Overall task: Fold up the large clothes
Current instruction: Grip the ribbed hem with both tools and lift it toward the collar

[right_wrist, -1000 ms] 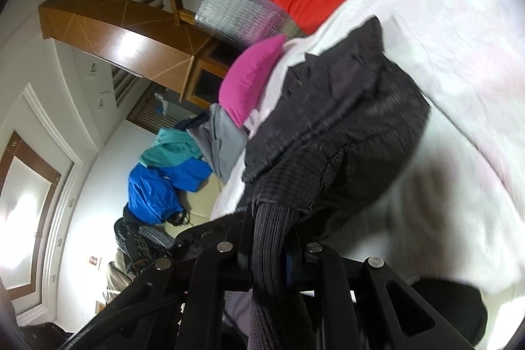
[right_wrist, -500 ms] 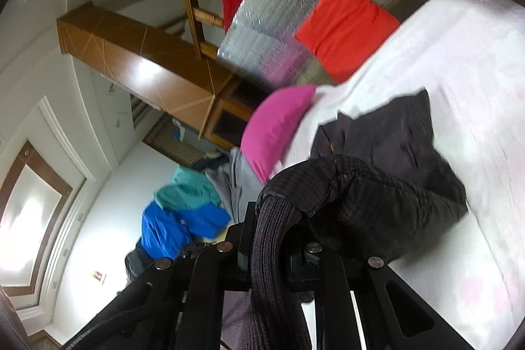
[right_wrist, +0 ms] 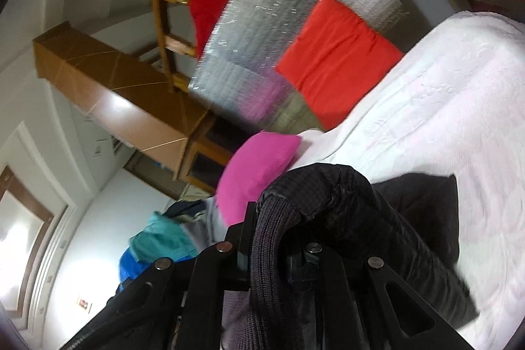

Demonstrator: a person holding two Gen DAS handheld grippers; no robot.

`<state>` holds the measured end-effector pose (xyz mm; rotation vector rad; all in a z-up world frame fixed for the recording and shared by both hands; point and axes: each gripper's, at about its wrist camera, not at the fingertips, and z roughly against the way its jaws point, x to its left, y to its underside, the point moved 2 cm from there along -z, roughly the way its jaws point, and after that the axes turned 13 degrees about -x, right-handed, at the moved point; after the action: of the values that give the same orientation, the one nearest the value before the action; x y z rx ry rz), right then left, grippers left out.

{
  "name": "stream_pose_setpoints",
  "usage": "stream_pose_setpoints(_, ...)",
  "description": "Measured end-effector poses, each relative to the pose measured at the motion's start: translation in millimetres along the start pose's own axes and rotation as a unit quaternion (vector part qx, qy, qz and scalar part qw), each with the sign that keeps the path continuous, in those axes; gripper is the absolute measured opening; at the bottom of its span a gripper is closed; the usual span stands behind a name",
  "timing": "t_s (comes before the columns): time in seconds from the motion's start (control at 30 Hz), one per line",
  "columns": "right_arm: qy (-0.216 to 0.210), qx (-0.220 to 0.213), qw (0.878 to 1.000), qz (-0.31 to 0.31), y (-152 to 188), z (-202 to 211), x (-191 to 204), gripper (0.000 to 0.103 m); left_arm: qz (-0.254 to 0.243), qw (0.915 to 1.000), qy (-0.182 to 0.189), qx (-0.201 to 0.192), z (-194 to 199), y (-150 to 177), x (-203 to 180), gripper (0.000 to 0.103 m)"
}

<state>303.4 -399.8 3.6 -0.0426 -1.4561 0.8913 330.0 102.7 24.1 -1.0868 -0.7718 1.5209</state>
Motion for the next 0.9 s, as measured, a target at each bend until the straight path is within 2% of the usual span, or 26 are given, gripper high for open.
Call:
stream_pose_setpoints(0.13,0.036,0.010,0.999,-0.004,-4.3,-36.4,-27.6,0.013,-0.022,0.9991,-0.024,0.027,-49.6,14.3,-3.9,0.018)
stream_pose_setpoints(0.37,0.095,0.042,0.995,-0.002,-1.9,-83.9,-78.9,0.013,-0.012,0.9954,-0.041,0.086,-116.7,39.2,6.5,0.018)
stream_pose_setpoints(0.53,0.084,0.035,0.996,0.010,-14.4,-93.9,-74.3,0.013,-0.013,0.9966,-0.033,0.075,-125.0,32.8,5.6,0.018)
stream_pose_setpoints(0.63,0.108,0.042,0.993,-0.022,-14.3,-115.0,-98.5,0.013,-0.004,0.9950,-0.045,0.089,-147.7,40.2,7.2,0.018)
stream_pose_setpoints(0.73,0.149,0.060,0.986,-0.051,0.7,-131.7,-130.3,0.017,-0.007,0.9914,-0.058,0.117,-171.9,60.1,9.6,0.019)
stream_pose_setpoints(0.87,0.142,0.064,0.983,-0.096,7.6,-132.7,-151.9,0.023,0.010,0.9896,-0.059,0.131,-181.8,70.4,17.3,0.023)
stream_pose_setpoints(0.9,0.136,0.069,0.984,-0.094,6.2,-132.5,-150.3,0.031,0.023,0.9893,-0.054,0.133,-181.7,69.0,19.8,0.025)
